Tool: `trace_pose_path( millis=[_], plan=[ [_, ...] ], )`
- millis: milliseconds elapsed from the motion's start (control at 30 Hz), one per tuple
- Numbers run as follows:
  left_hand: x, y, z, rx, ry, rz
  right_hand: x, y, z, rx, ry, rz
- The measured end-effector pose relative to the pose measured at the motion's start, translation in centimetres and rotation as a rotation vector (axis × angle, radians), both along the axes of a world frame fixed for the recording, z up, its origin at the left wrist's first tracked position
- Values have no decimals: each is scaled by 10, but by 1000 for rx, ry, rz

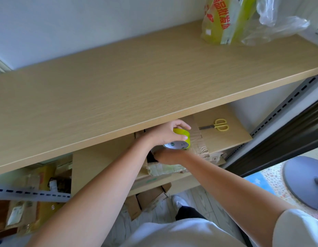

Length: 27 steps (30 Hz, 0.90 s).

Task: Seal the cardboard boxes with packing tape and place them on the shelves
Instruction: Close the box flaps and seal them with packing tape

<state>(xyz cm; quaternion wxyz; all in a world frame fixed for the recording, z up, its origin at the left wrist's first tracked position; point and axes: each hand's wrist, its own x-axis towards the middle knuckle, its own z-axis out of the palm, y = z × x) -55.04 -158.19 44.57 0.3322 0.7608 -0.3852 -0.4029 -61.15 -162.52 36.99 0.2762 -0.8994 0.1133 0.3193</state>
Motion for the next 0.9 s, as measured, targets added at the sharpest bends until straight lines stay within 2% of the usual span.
trace_pose_path(
  millis=[100, 200, 267, 367, 467, 567, 667, 733, 800, 900],
  plan=[
    [0, -6, 1, 13, -10, -9, 6, 13, -7, -128, -60, -8],
    [-1, -12, 2, 34, -25, -21, 14, 26, -8, -314, -38, -81],
    [-1, -15, 3, 46, -25, -19, 18, 35, -6, -429, -138, -152],
    [-2, -18, 2, 53, -38, -3, 21, 50, -8, -331, -284, -185],
    [-1, -15, 1, 49, -41, 14, 18, 53, -4, -222, -350, -279],
    [2, -10, 1, 52, -26, 30, 13, 53, -4, -194, -371, -286],
    [4, -7, 5, 67, -34, 21, 1, 55, -5, -172, -368, -196],
    [4, -4, 6, 77, -45, 25, -13, 53, -13, -189, -446, -80],
    [3, -3, 10, 98, -41, 19, -30, 46, -20, -260, -552, 49],
    [6, -4, 16, 153, -38, -3, -47, 28, -31, -402, -588, 212]
  ],
)
